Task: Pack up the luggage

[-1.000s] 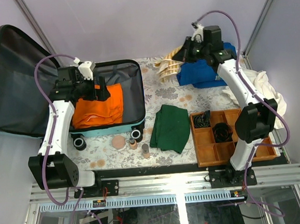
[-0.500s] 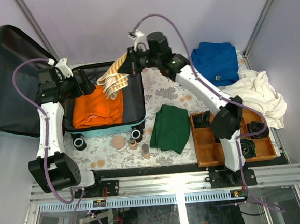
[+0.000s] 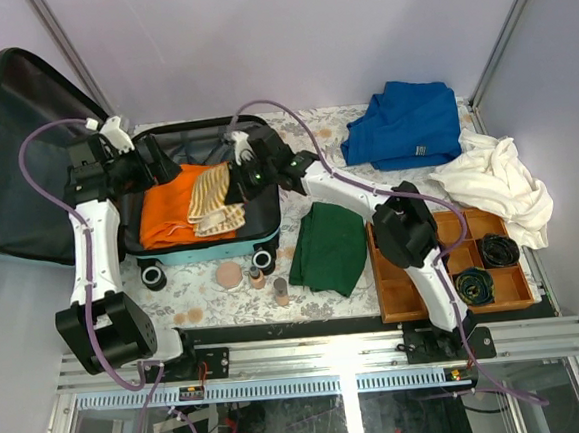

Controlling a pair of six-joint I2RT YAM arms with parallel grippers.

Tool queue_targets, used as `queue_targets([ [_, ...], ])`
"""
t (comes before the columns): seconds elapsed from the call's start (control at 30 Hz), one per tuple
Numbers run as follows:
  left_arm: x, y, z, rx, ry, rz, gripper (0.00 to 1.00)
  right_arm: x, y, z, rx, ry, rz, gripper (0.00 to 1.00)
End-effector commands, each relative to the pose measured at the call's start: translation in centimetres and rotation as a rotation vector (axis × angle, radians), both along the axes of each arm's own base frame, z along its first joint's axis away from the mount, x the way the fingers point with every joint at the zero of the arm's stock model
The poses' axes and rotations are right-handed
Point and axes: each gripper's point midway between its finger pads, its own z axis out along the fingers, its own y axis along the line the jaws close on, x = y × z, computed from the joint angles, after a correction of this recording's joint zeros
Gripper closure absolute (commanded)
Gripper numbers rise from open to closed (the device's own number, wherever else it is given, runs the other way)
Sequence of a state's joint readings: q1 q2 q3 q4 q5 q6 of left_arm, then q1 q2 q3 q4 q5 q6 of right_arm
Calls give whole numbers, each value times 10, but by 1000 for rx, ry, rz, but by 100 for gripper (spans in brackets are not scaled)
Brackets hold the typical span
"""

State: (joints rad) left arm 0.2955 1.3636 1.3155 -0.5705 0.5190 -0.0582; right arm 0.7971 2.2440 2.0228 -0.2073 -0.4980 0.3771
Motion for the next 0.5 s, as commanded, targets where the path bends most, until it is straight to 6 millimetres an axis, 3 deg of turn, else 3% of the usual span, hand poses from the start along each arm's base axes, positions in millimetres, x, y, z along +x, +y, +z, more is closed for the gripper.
queue_targets([
  [0.0,-3,-25,3,-12,-52,-156,0,11,-36,30,12,-67,-111,100],
  [0.2,-14,-75,-30,67,24,-348,8,11,-78,0,-159,-58,-192,100],
  [0.3,-18,-97,-44,99,51,-411,17,8,-93,-11,-226,-47,-200,100],
  [0.47,-11,-108,-55,86,72,-435,35,-1,-108,-19,-288,-48,-190,100],
])
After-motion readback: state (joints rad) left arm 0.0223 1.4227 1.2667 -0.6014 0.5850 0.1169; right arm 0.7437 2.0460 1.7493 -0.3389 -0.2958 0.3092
